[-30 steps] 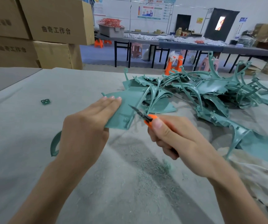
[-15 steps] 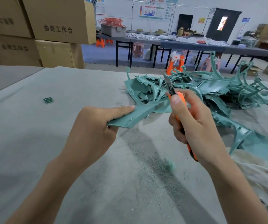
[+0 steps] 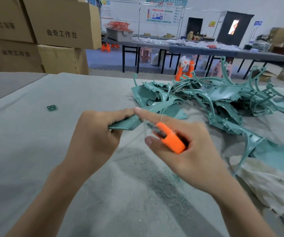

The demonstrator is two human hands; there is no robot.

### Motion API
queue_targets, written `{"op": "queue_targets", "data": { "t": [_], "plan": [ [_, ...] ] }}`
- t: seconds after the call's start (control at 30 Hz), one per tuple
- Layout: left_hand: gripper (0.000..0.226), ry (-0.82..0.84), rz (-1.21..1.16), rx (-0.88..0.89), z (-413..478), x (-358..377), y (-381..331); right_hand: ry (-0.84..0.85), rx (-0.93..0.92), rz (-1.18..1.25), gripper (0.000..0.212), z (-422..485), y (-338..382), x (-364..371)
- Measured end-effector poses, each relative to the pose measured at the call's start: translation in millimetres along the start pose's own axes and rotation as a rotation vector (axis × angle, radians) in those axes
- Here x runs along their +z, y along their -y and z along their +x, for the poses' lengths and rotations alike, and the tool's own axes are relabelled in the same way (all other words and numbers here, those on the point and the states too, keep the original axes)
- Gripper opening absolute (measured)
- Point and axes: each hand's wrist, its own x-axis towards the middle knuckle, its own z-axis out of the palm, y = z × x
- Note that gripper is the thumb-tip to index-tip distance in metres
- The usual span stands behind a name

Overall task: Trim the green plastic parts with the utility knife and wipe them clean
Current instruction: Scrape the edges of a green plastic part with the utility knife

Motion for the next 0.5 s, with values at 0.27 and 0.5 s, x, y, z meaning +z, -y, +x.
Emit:
{"op": "queue_targets", "data": {
  "t": [0.27, 0.5],
  "plan": [
    [0.032, 0.025, -0.009, -0.098, -1, -7, -2, -0.175, 0.231, -0.141, 0.073, 4, -35, -12],
    [0.040, -0.001, 0.066, -0.073, 0, -10, -5, -0.219, 0.310, -0.235, 0.050, 3, -39, -15]
  ]
}}
